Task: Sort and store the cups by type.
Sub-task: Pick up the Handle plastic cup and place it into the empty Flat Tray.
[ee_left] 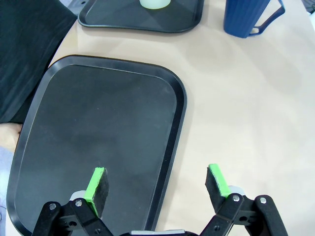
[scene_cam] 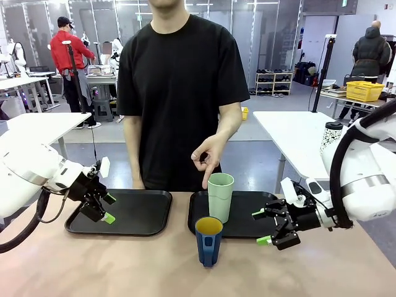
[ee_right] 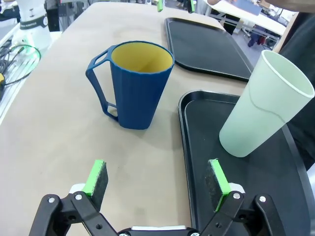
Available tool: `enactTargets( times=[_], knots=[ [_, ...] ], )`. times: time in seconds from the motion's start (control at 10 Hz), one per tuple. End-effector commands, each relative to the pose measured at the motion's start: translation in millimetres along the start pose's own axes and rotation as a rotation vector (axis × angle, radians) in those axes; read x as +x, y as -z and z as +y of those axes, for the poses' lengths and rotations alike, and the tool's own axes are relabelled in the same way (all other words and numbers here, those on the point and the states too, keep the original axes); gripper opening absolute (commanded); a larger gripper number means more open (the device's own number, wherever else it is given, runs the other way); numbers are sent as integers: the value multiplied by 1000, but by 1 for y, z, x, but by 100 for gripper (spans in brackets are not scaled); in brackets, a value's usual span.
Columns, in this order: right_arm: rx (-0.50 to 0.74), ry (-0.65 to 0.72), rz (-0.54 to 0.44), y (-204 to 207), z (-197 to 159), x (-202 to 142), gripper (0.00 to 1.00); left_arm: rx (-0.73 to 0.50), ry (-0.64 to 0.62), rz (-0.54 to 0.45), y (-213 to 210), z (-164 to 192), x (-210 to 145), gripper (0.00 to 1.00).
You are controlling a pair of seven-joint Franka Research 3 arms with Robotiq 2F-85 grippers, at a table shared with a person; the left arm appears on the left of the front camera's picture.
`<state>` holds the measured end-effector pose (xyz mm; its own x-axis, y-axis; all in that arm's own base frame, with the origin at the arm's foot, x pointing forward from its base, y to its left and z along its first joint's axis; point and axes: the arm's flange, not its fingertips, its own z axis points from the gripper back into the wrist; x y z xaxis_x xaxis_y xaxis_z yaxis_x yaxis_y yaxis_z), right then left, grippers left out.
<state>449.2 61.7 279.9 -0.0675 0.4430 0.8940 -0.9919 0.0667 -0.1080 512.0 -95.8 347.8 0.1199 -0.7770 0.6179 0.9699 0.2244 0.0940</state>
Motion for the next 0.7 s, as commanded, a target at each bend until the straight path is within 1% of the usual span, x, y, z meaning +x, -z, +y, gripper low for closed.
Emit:
enactTargets(
  times=[0.0, 0.1, 0.2, 0.6],
  knots=[
    [-19, -9, -25, 7, -8, -12, 100, 3, 8, -2, -1, 1, 1, 100],
    [-12, -15, -40, 5, -9, -12, 100, 3, 8, -2, -1, 1, 1, 100],
    [-2, 10, -7, 3, -1, -6, 100, 3, 8, -2, -1, 1, 1, 100],
    [-2, 13, -12, 3, -4, -9, 100, 3, 8, -2, -1, 1, 1, 100]
  ],
)
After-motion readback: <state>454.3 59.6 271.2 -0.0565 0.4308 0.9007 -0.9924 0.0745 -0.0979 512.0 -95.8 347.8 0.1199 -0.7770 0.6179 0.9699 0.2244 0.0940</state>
